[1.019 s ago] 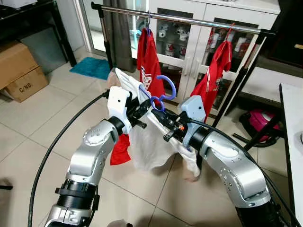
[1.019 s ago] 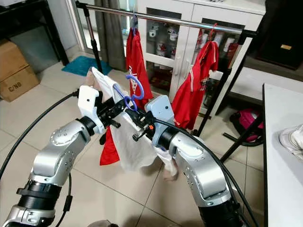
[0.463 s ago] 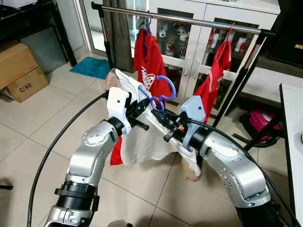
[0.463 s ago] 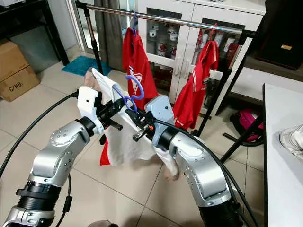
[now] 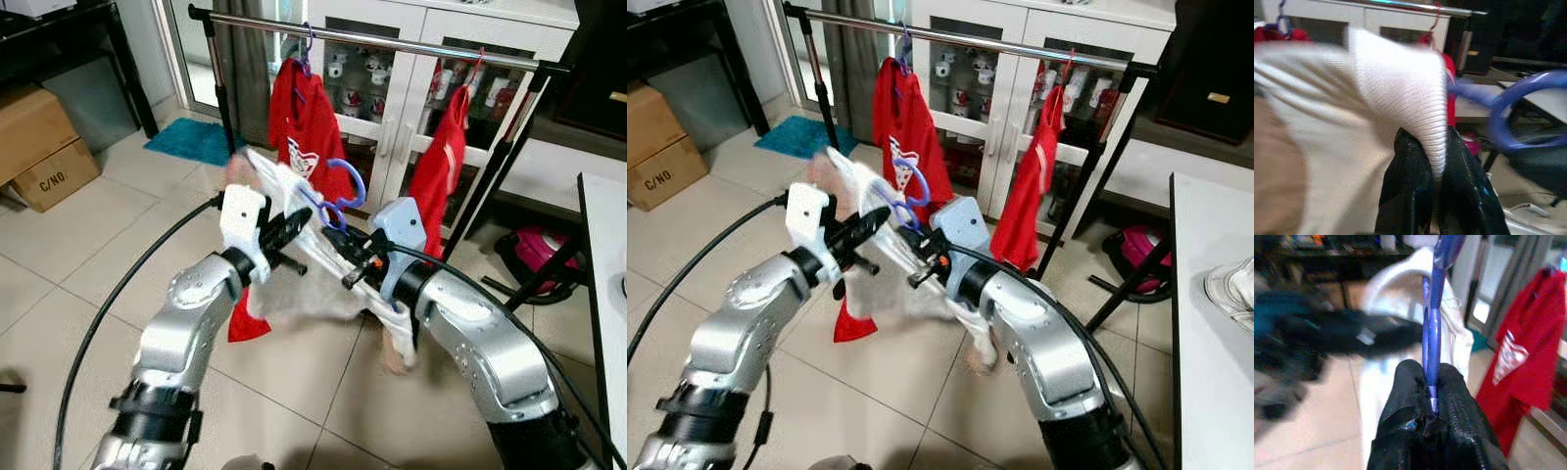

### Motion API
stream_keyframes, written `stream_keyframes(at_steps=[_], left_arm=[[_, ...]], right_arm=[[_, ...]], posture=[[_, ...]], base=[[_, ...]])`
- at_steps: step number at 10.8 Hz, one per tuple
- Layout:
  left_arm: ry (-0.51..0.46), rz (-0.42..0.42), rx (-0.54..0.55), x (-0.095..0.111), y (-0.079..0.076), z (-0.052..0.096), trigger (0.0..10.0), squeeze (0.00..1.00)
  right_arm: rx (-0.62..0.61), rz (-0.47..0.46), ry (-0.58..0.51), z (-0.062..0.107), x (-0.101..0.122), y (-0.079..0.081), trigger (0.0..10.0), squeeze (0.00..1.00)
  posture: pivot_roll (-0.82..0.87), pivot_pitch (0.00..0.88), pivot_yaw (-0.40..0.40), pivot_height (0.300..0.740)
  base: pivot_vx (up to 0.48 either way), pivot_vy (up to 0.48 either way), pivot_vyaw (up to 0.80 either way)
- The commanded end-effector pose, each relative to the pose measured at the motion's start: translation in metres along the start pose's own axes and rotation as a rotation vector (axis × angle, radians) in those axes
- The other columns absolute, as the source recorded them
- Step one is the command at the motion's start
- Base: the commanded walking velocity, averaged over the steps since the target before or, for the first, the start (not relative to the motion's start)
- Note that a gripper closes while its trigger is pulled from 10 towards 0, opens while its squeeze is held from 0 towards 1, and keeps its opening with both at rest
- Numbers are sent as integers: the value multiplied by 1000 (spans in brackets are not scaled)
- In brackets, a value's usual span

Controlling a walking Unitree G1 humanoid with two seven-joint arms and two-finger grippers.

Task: Hang hanger

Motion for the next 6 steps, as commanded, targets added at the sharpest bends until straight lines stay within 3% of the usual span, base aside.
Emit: stream_keyframes(at_steps=[1,3,4,6], left_arm=[[-34,-20,8,11,5,7,0,0],[-53,-13,23,14,10,17,0,0],[-77,10,-32,22,7,25,0,0],[-155,38,-76,43,13,29,0,0]], right_arm=[[-61,11,55,4,-8,-17,0,0],[-81,16,109,11,-22,-28,0,0],[-126,38,139,17,-28,-44,0,0],[-112,56,192,24,-37,-47,0,0]], posture=[[-34,0,-8,740],[-33,0,-3,740],[-32,0,1,740],[-31,0,5,740]], base=[[0,0,0],[0,0,0],[0,0,0],[0,0,0]])
Point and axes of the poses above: a point about 5 cm out from each wrist's last joint towards the gripper, its own z axis pointing back from the gripper into the wrist, its own x axis along the axis of the wrist's last joint, y = z × x, the point moved 4 cm from there along -z, pointing out of the wrist towards the gripper, and after that the axes turned 14 degrees about -z, right-handed, at the moved point
